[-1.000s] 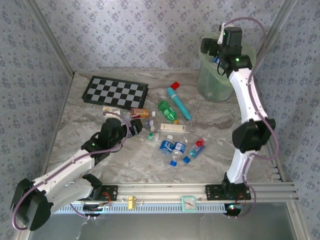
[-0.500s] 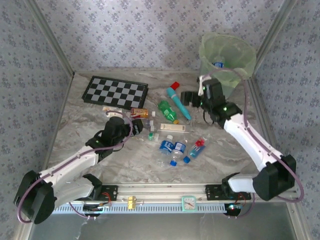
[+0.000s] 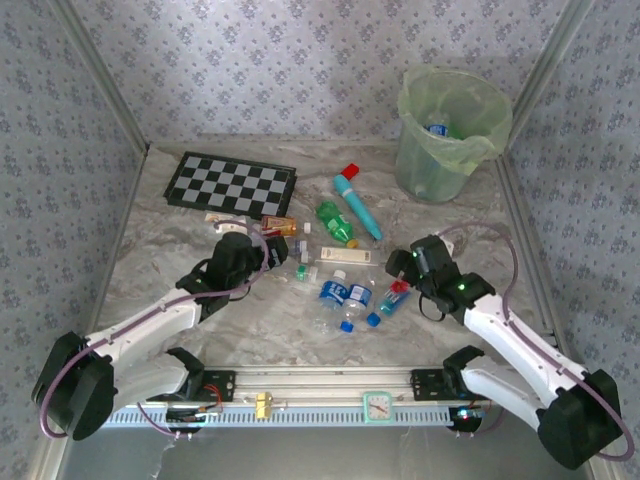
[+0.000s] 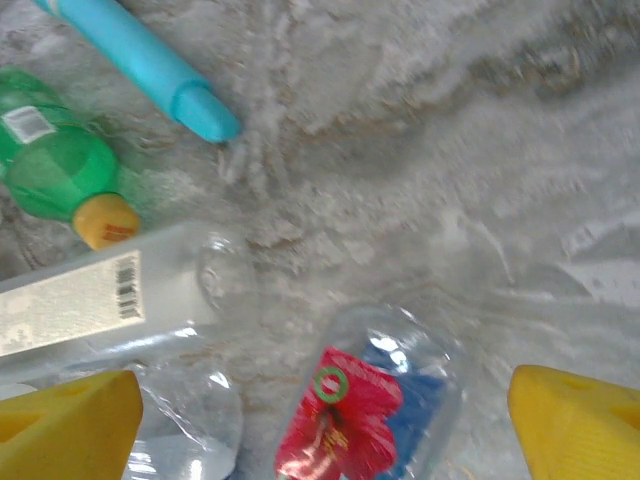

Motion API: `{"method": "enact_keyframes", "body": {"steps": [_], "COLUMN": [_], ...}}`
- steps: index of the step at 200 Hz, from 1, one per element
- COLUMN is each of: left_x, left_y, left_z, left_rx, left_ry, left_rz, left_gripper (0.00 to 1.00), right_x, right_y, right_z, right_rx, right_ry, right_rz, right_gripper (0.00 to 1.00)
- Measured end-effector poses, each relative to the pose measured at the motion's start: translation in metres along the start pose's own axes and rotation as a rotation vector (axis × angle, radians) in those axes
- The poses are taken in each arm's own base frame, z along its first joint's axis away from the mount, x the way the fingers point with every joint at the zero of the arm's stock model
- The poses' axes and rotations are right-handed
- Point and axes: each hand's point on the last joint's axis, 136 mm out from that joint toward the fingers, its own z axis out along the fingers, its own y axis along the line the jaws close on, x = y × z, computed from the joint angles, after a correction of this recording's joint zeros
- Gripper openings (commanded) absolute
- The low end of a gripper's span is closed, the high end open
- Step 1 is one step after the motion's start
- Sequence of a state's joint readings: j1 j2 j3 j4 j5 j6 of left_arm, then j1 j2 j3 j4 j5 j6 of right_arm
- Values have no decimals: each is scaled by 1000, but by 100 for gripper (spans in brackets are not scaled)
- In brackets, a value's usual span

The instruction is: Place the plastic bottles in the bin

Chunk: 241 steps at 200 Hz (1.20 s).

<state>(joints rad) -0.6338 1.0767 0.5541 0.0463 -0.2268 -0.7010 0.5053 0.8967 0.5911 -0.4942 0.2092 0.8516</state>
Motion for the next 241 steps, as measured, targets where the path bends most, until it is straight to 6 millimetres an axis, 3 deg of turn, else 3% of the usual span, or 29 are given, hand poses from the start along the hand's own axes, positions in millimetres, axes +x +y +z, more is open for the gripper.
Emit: {"method": "enact_keyframes", "body": {"steps": [57, 156, 209, 241], "left_x": [3, 0, -5, -5], "left_y": [2, 4, 6, 6], "left_z": [3, -1, -5, -5], "left_rx": [-11, -17, -25, -24], "left_ry": [8, -2, -20, -22], "left_rz": [2, -8, -10, -11], "left_gripper": [100, 100, 100, 100], "right_x": [37, 54, 61, 63], "right_y": [-8, -7, -9, -10], "right_z": [8, 41, 57, 61], "right_rx": [18, 85, 122, 129], "right_ry": [63, 81, 99, 103], "right_rz": [100, 130, 122, 119], "right_gripper": [96, 96, 87, 77]}}
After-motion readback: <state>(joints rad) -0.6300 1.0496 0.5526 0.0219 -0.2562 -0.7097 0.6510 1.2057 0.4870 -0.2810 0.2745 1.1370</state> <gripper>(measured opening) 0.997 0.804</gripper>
